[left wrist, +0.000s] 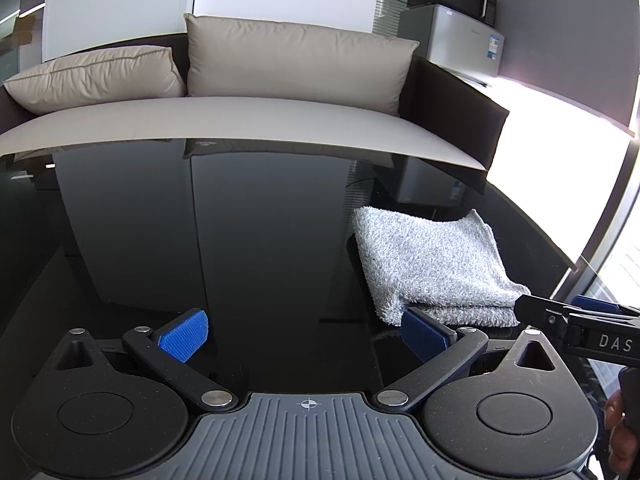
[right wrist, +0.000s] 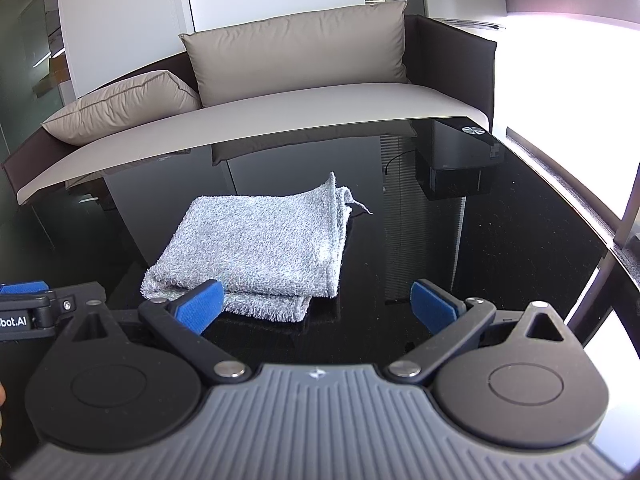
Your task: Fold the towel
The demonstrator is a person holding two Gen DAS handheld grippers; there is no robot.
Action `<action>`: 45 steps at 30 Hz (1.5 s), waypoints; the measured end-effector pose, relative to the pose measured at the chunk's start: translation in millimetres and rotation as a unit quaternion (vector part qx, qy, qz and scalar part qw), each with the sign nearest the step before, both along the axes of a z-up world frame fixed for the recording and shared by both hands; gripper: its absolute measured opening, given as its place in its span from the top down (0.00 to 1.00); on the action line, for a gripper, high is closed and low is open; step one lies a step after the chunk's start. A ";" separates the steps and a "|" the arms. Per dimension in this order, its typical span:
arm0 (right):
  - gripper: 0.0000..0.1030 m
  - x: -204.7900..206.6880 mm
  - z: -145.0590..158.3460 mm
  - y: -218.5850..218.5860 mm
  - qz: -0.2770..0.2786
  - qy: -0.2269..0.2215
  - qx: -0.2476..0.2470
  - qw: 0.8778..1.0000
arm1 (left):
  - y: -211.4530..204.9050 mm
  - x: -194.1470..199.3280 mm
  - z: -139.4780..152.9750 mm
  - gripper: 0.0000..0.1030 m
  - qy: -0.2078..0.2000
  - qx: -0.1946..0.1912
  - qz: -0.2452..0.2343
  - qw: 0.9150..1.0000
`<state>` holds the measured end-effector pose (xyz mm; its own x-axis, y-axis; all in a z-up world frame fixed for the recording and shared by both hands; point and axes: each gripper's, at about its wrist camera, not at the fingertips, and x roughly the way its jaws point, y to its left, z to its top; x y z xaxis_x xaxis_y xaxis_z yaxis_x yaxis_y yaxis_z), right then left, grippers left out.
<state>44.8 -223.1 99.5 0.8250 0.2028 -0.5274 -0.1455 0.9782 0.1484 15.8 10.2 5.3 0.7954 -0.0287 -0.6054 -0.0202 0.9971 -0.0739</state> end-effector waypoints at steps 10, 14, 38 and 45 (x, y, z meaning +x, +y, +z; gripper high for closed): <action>0.01 -16.5 1.1 -0.7 0.000 -0.005 -0.003 1.000 | -7.9 -15.4 -0.6 0.01 -0.005 0.010 -0.009 1.000; 0.01 -24.5 1.9 -1.9 -0.001 -0.007 -0.002 1.000 | -7.7 -22.4 -0.4 0.01 -0.007 0.008 -0.008 1.000; 0.01 -70.8 7.4 -4.2 -0.005 -0.024 -0.006 1.000 | -12.3 -62.1 2.3 0.01 -0.019 0.016 -0.019 1.000; 0.01 -80.6 8.3 -3.3 -0.002 -0.029 -0.011 1.000 | -12.3 -71.0 2.0 0.01 -0.019 0.019 -0.019 0.999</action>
<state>-35.9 -226.5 107.9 0.8550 0.1891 -0.4829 -0.1501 0.9815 0.1187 -55.2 -2.1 7.3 0.8166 -0.0378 -0.5759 0.0207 0.9991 -0.0362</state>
